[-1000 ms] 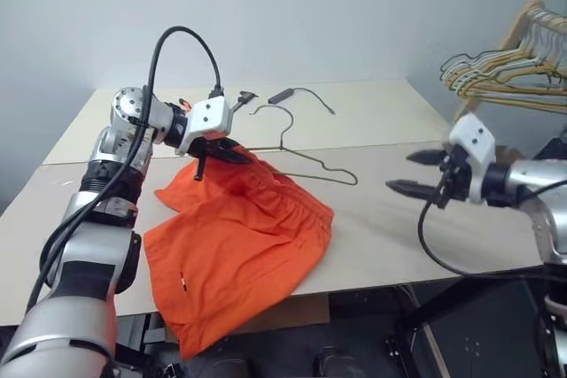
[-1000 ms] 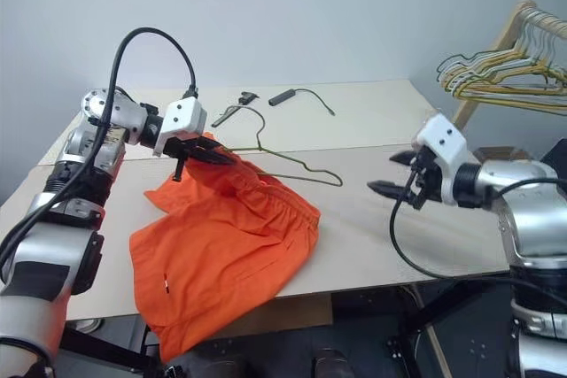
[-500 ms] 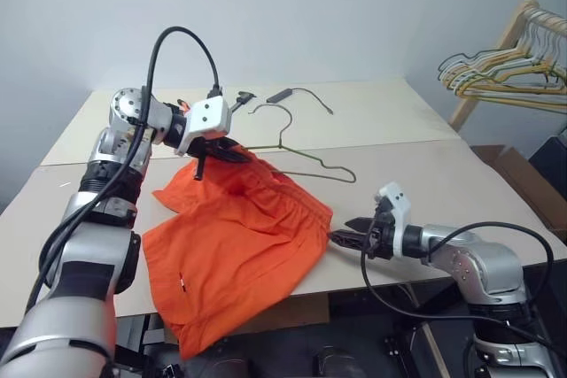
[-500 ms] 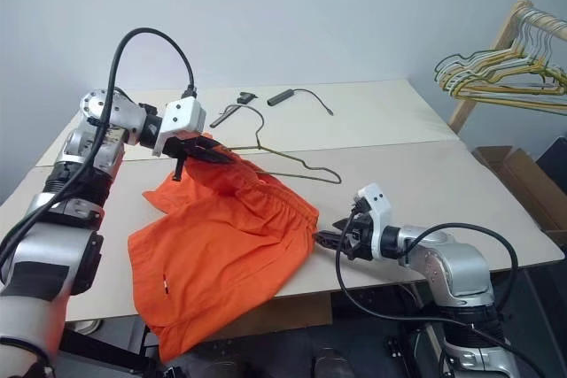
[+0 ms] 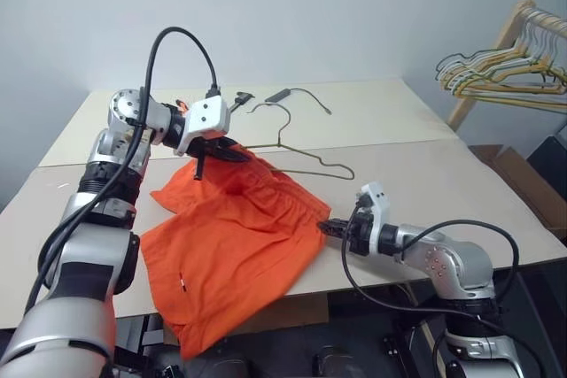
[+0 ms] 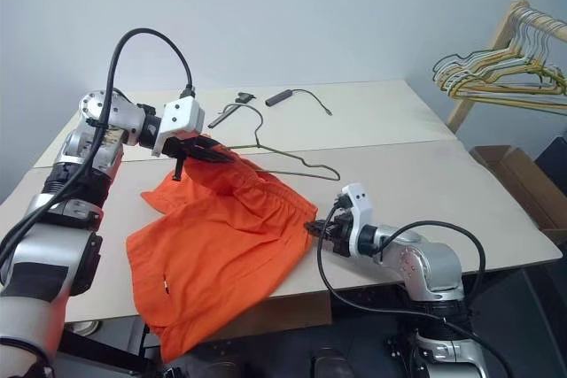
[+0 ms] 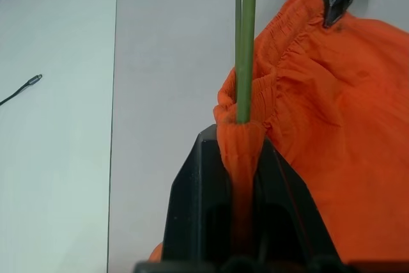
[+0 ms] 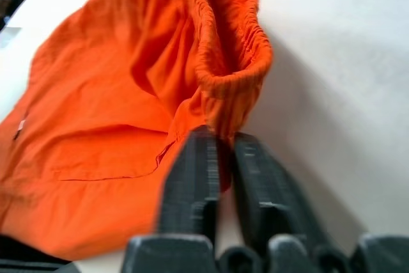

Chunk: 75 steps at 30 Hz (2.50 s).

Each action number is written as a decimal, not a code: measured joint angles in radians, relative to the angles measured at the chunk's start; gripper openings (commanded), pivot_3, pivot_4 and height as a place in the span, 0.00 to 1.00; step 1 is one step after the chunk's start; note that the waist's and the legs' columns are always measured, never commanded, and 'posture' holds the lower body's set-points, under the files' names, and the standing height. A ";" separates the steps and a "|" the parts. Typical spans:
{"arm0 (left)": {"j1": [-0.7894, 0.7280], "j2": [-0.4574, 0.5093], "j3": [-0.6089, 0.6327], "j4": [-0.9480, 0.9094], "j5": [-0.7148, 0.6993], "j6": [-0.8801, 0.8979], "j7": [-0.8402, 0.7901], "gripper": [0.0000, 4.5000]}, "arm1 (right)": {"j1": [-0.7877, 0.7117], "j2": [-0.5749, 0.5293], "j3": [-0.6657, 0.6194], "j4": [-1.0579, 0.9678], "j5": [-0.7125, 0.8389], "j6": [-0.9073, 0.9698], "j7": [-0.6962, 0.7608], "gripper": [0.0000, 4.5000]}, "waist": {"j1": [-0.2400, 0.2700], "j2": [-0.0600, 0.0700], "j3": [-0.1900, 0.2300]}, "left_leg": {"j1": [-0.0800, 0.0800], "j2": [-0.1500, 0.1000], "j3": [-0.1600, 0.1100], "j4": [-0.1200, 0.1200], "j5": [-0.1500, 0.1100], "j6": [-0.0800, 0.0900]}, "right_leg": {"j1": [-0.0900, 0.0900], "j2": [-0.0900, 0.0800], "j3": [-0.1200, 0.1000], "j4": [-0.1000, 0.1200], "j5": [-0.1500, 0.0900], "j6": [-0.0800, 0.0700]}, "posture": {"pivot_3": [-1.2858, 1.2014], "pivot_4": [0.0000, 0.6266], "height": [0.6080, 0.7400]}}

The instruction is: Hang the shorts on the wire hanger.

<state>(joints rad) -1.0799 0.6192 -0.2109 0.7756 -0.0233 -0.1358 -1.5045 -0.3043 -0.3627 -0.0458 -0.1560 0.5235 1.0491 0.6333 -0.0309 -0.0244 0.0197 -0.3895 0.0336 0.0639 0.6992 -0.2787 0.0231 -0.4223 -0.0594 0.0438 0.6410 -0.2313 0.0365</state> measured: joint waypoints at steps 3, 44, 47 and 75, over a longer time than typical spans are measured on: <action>0.008 0.011 0.009 -0.013 -0.020 0.007 -0.028 0.01 | 0.000 -0.036 0.023 0.011 -0.019 -0.041 0.008 0.02 | -0.001 0.000 0.000 | 0.000 0.000 0.000 0.000 0.000 0.000 | 0.000 0.000 0.000 0.000 0.000 0.000 | 0.52 0.00 1.00; 0.012 0.046 -0.061 -0.034 0.041 -0.058 0.006 0.01 | -0.323 -0.496 0.215 0.072 -0.413 -0.785 0.477 0.02 | 0.009 0.000 0.000 | 0.000 0.000 0.002 0.000 0.000 0.000 | 0.000 0.000 0.000 0.000 0.000 0.000 | 0.51 0.00 1.00; 0.011 0.038 -0.061 -0.034 0.047 -0.057 0.015 0.01 | -0.340 -0.494 0.235 0.054 -0.431 -0.798 0.490 0.02 | 0.010 0.000 0.000 | 0.000 0.000 0.002 0.001 0.000 0.000 | 0.000 0.000 0.000 0.000 0.000 0.000 | 0.51 0.00 1.00; 0.065 0.023 -0.031 -0.133 0.030 -0.008 0.022 0.01 | -0.394 -0.344 0.304 0.097 -0.468 -0.724 0.505 0.51 | 0.012 0.000 0.000 | 0.000 0.000 0.002 0.002 0.000 0.000 | 0.000 0.000 0.000 0.001 0.000 0.000 | 0.51 0.00 1.00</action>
<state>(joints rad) -1.0147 0.6420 -0.2421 0.6429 0.0065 -0.1435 -1.4825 -0.6985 -0.7064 0.2585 -0.0592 0.0552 0.3248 1.1383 -0.0193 -0.0243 0.0197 -0.3891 0.0338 0.0657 0.7008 -0.2787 0.0231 -0.4225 -0.0595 0.0440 0.6418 -0.2315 0.0365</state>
